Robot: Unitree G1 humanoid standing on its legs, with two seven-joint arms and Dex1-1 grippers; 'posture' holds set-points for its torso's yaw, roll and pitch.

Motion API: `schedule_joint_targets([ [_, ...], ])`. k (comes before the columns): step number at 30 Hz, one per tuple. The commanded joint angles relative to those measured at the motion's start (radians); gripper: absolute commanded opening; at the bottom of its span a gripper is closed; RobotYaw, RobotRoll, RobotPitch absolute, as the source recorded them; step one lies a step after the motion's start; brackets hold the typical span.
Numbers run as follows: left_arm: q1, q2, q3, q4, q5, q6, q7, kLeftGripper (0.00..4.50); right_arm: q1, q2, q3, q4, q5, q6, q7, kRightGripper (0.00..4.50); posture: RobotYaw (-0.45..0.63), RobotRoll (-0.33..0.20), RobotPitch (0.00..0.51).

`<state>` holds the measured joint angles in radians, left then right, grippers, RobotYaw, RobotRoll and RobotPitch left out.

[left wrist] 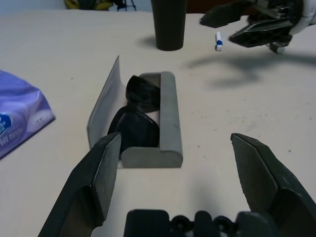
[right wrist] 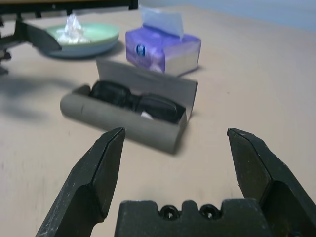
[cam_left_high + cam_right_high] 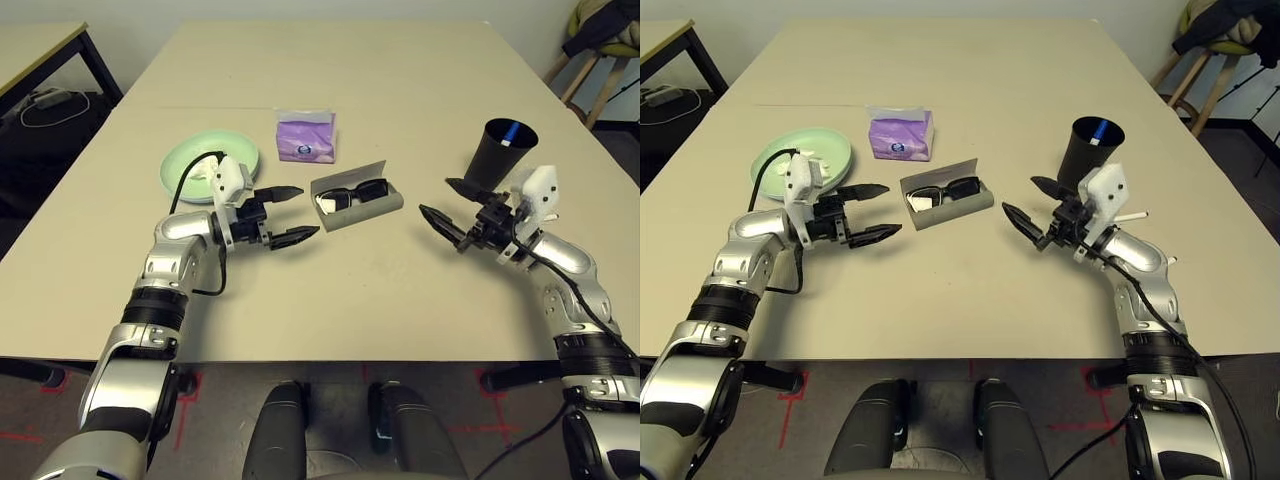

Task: Organize and tidy the items on the table.

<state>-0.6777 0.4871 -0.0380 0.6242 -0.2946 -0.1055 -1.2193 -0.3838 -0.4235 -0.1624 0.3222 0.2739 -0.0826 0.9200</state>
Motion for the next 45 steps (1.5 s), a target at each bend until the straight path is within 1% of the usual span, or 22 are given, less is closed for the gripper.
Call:
schedule_joint_targets([
  [1, -0.026, -0.006, 0.013, 0.052, 0.020, -0.018, 0.011, 4.50, 0.017, -0.012, 0.014, 0.001, 0.017, -0.008, 0.024, 4.47, 0.13, 0.000, 0.106],
  [5, -0.057, -0.014, 0.026, 0.131, 0.042, -0.070, 0.054, 4.50, 0.019, -0.018, 0.016, -0.028, 0.023, 0.014, 0.017, 4.47, 0.13, 0.000, 0.105],
  [8, -0.092, -0.008, 0.022, 0.210, 0.087, -0.097, 0.101, 3.84, 0.022, -0.029, 0.023, -0.026, 0.015, 0.018, 0.016, 4.50, 0.13, 0.000, 0.105],
  [13, -0.135, -0.014, 0.042, 0.280, 0.093, -0.090, 0.131, 1.99, 0.019, -0.030, 0.032, -0.024, 0.028, 0.020, 0.020, 4.50, 0.12, 0.000, 0.103],
  [14, -0.141, -0.017, 0.048, 0.290, 0.090, -0.092, 0.135, 1.54, 0.018, -0.029, 0.033, -0.022, 0.031, 0.021, 0.022, 4.50, 0.12, 0.000, 0.103],
  [18, -0.178, -0.028, 0.071, 0.351, 0.097, -0.121, 0.182, 0.03, 0.012, -0.023, 0.039, -0.001, 0.034, 0.018, 0.022, 4.50, 0.12, 0.000, 0.104],
  [23, -0.231, -0.046, 0.082, 0.426, 0.118, -0.146, 0.249, 0.03, 0.005, 0.002, 0.054, -0.011, 0.032, 0.027, 0.004, 4.50, 0.12, 0.000, 0.105],
  [29, -0.300, -0.073, 0.072, 0.516, 0.184, -0.130, 0.429, 0.03, 0.007, 0.015, 0.066, -0.094, 0.041, 0.084, -0.028, 4.50, 0.12, 0.000, 0.104],
  [31, -0.317, -0.088, 0.068, 0.535, 0.201, -0.124, 0.464, 0.03, 0.010, 0.012, 0.066, -0.120, 0.045, 0.104, -0.039, 4.50, 0.11, 0.000, 0.104],
  [37, -0.351, -0.129, 0.043, 0.571, 0.259, -0.106, 0.524, 0.03, 0.019, 0.005, 0.065, -0.180, 0.055, 0.152, -0.063, 4.50, 0.10, 0.000, 0.105],
  [45, -0.375, -0.166, 0.031, 0.588, 0.300, -0.101, 0.532, 0.03, 0.032, -0.006, 0.056, -0.180, 0.062, 0.166, -0.070, 4.50, 0.10, 0.000, 0.106],
])
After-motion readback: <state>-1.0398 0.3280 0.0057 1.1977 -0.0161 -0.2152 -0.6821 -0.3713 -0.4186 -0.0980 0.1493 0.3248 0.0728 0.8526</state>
